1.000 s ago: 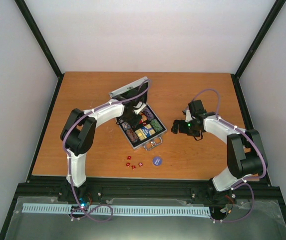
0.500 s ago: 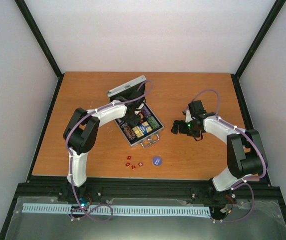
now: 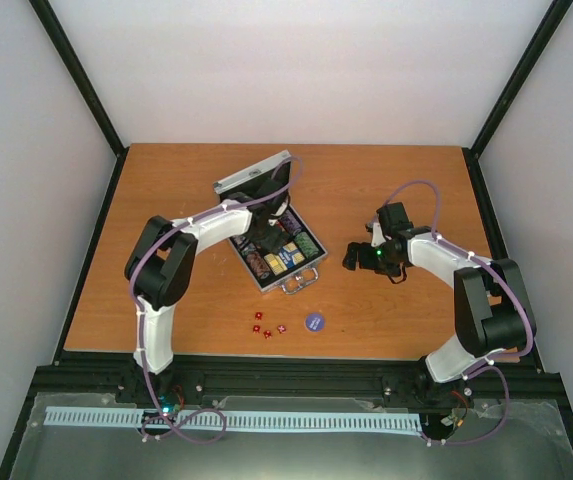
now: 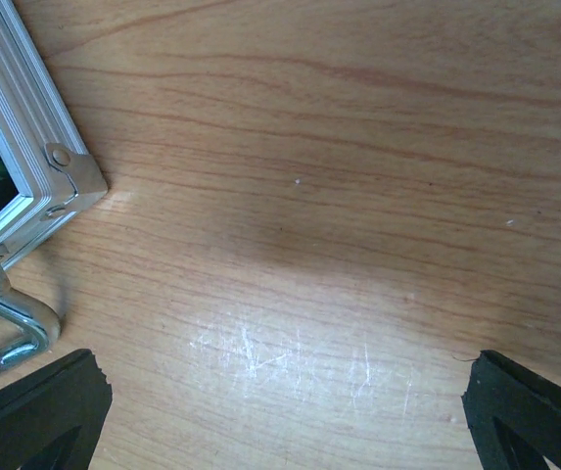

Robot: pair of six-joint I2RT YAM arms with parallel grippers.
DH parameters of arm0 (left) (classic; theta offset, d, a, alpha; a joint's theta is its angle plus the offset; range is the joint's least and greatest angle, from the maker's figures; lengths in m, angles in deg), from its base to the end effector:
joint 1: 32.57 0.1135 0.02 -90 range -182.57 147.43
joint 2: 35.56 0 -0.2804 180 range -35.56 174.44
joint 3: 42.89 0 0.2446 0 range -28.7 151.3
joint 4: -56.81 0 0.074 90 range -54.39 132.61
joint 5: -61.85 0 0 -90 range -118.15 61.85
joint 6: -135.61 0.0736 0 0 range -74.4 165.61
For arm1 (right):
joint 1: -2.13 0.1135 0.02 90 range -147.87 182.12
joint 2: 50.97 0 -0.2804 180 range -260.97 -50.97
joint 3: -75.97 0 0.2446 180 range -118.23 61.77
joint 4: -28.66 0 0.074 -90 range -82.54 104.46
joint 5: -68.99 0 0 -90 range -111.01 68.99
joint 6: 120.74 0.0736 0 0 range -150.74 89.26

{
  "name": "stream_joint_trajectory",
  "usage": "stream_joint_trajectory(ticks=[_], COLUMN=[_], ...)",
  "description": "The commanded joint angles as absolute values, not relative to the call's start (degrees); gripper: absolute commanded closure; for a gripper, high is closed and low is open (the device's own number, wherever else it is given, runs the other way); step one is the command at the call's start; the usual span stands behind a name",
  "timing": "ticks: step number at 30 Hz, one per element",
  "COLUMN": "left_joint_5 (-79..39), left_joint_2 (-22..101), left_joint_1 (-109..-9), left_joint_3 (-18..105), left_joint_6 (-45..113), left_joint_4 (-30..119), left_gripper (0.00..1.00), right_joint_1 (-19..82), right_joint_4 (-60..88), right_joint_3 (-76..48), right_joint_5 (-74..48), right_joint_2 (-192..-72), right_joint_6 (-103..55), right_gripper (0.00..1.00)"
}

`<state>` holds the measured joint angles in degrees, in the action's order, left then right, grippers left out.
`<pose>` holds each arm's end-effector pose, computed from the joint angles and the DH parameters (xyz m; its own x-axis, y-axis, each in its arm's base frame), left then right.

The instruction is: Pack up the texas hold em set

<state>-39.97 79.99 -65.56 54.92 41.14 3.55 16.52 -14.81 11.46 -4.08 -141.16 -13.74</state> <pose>0.3617 -0.2168 0.1539 -0.8278 0.4464 -0.3397 0.4138 0.8948 0.1677 0.2783 0.0935 0.1529 -0.9645 0.0413 -0.2608 -0.0587 0.9294 0.3643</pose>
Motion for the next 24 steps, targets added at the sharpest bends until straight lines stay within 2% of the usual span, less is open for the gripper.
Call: stream_joint_trajectory(ticks=[1, 9, 24], left_joint_5=[-39.3, -36.7, -42.9], left_joint_2=[76.9, 74.5, 80.6], left_joint_1=[-65.0, -65.2, -65.4], left_joint_3=[56.7, 58.4, 60.9], left_joint_6=[40.3, 40.6, 38.7], left_joint_4=[1.8, 0.1, -1.1], left_gripper=[0.0, 0.0, 0.0], right_joint_1=[16.1, 16.1, 16.2], right_joint_4=[-14.0, -14.0, -14.2], right_joint_3=[11.7, 12.1, 11.6], right_joint_5=[-3.8, -4.0, -4.0], right_joint_2=[-140.5, -139.8, -140.7], right_joint_6=[-13.6, -13.5, -13.8], right_gripper=[0.0, 0.0, 0.0])
